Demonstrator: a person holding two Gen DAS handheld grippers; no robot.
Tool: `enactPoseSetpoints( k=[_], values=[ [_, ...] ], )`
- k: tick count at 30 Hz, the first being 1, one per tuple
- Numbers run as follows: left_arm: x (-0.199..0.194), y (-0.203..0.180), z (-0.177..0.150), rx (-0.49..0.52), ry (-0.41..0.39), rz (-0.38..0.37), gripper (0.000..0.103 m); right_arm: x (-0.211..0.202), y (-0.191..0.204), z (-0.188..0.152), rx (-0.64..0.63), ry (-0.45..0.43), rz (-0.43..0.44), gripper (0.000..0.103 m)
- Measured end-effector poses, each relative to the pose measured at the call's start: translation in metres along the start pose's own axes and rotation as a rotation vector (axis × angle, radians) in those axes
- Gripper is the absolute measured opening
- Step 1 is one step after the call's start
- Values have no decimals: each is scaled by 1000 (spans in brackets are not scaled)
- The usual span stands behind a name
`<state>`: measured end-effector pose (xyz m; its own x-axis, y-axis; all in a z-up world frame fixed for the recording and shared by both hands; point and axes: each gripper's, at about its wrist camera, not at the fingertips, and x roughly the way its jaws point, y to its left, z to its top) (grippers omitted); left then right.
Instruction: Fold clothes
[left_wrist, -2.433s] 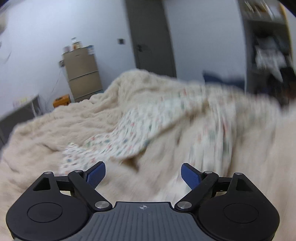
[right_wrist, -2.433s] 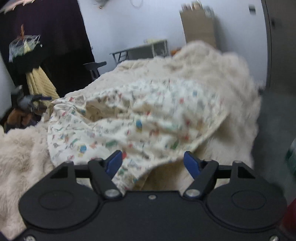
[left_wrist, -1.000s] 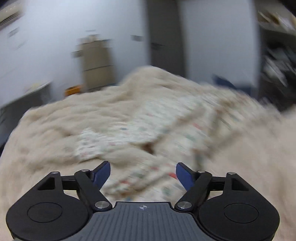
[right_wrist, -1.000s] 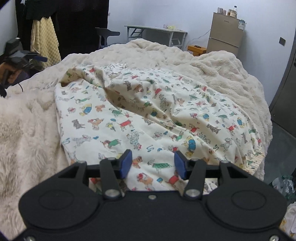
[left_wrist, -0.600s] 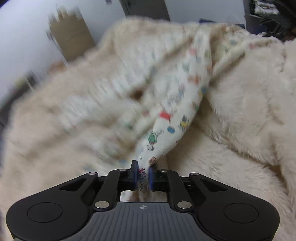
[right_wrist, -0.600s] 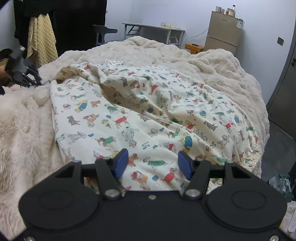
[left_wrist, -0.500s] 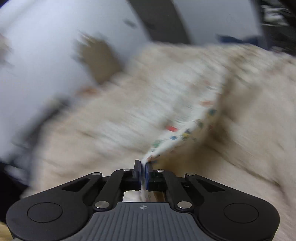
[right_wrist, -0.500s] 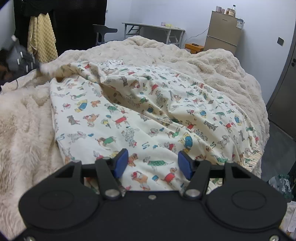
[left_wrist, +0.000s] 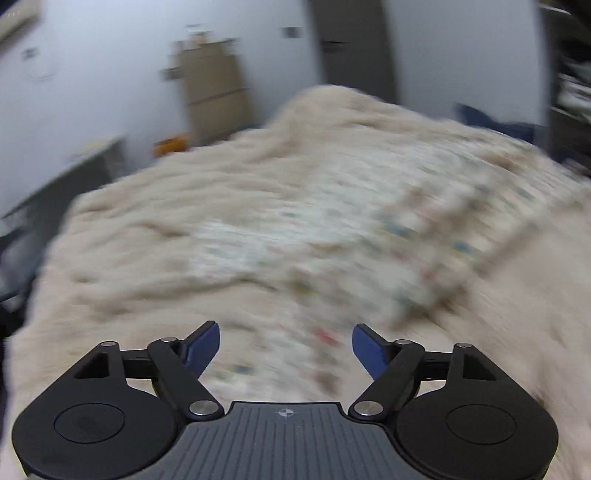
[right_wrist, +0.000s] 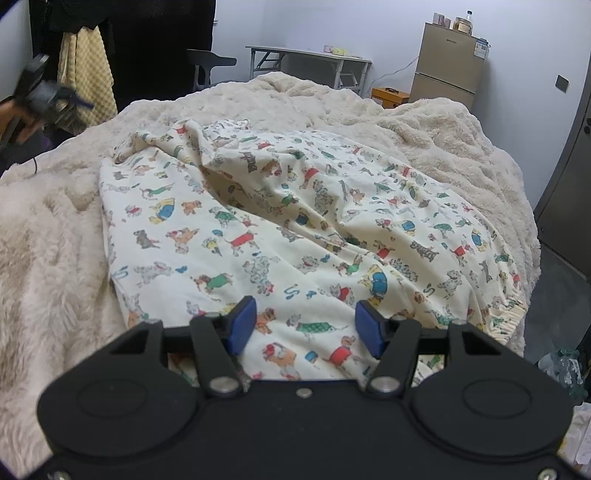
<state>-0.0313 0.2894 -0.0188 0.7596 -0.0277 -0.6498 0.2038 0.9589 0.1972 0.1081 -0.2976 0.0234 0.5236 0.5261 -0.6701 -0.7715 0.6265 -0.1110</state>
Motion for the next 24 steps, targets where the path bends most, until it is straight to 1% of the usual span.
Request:
enactPoseSetpoints(
  k=[2,3,4,5,6,7,8,9,11,13,14,15,16,20,22,24],
  values=[
    [11,-5,-12,-8,52,-20,75,1,1,0,-4,2,-4,58],
    [18,-5,-17,-17,80,-28,72,0,1,0,-6,1,-4,58],
    [30,1,-20,-40,118,-28,65,0,1,0,-6,0,-4,58],
    [42,7,-24,-62,157,-28,61,0,1,0,-5,1,-4,58],
    [54,12,-28,-83,193,-31,50,0,1,0,-5,1,-4,58],
    [61,13,-33,-95,218,-44,35,0,1,0,-6,1,-5,58],
    [64,14,-37,-99,224,-60,23,0,1,0,-7,1,-5,58],
    [65,15,-40,-106,221,-66,0,0,1,0,-8,1,-5,58],
    [51,22,-38,-130,158,2,0,0,1,0,-9,1,-6,58],
    [22,34,-27,-172,66,121,0,0,1,0,-9,1,-6,58],
    [-4,43,-18,-215,-21,195,0,0,1,0,-9,1,-6,58],
    [-22,50,-12,-251,-84,232,0,0,0,1,-9,1,-6,58],
    [-52,60,-1,-298,-185,292,0,0,0,1,-9,1,-6,58],
    [-133,79,47,-329,-425,469,0,0,0,1,-9,1,-6,58],
    [-150,79,71,-291,-457,528,0,0,0,2,-12,1,-8,58],
    [-157,76,93,-245,-458,586,0,-1,0,3,-15,-1,-11,58]
  ],
)
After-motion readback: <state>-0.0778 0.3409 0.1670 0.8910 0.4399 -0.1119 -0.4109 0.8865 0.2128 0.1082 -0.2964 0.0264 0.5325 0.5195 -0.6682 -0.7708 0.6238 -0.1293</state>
